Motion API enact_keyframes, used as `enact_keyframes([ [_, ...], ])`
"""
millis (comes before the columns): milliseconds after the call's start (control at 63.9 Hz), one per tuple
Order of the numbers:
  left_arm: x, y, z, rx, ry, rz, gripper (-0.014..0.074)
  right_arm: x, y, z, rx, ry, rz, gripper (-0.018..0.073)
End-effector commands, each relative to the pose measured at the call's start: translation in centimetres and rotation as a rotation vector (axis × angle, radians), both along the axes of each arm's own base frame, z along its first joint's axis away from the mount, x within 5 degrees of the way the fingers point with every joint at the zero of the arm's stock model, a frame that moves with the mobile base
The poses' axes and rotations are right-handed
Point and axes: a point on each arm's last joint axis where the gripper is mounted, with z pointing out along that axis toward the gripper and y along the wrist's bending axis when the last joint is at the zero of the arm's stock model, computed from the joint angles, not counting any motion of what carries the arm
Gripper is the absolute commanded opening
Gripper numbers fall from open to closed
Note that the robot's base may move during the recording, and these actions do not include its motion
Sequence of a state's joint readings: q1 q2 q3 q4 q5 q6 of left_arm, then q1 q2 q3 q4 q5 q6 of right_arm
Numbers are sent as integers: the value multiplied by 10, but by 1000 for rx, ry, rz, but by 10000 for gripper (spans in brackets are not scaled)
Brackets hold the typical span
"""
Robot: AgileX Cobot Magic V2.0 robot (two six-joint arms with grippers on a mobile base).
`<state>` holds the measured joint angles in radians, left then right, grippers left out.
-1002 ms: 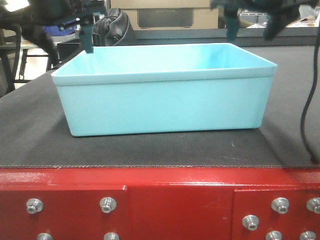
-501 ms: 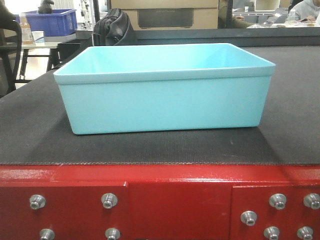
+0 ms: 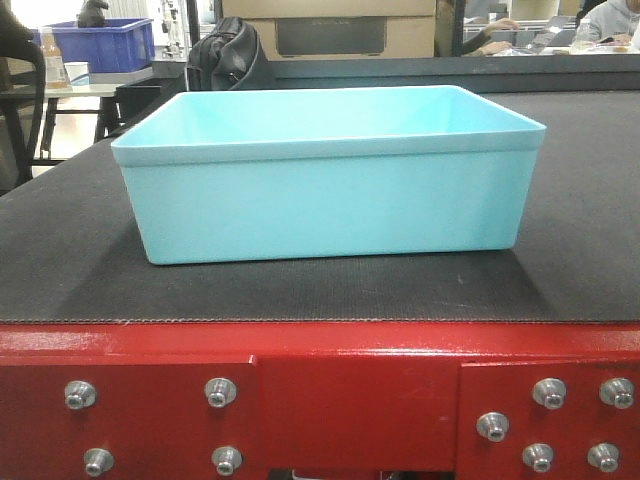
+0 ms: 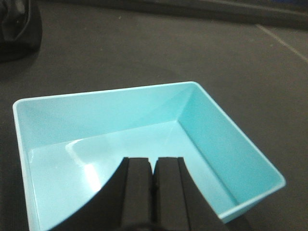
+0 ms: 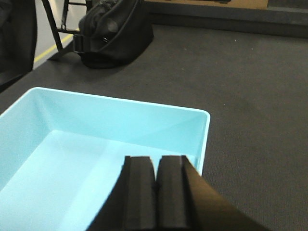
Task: Fetch blue bin and place on conveyor start
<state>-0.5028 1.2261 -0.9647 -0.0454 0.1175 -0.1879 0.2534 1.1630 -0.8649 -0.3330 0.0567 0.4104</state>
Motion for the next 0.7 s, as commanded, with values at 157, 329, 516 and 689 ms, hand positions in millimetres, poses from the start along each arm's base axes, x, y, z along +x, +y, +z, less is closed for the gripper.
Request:
enact_keyframes([
  [157, -56, 28, 12, -68, -120, -10, -111, -56, -15, 11, 12, -122, 7, -165],
  [329, -91, 47, 24, -105, -185, -12, -111, -93, -25, 30, 39, -232, -1, -165],
  [516, -122, 65, 45, -170, -301, -12, -111, -130, -34, 51, 76, -377, -1, -165],
  [689, -138, 74, 54, -203, -360, -12, -111, -152, -40, 61, 97, -460, -1, -165],
])
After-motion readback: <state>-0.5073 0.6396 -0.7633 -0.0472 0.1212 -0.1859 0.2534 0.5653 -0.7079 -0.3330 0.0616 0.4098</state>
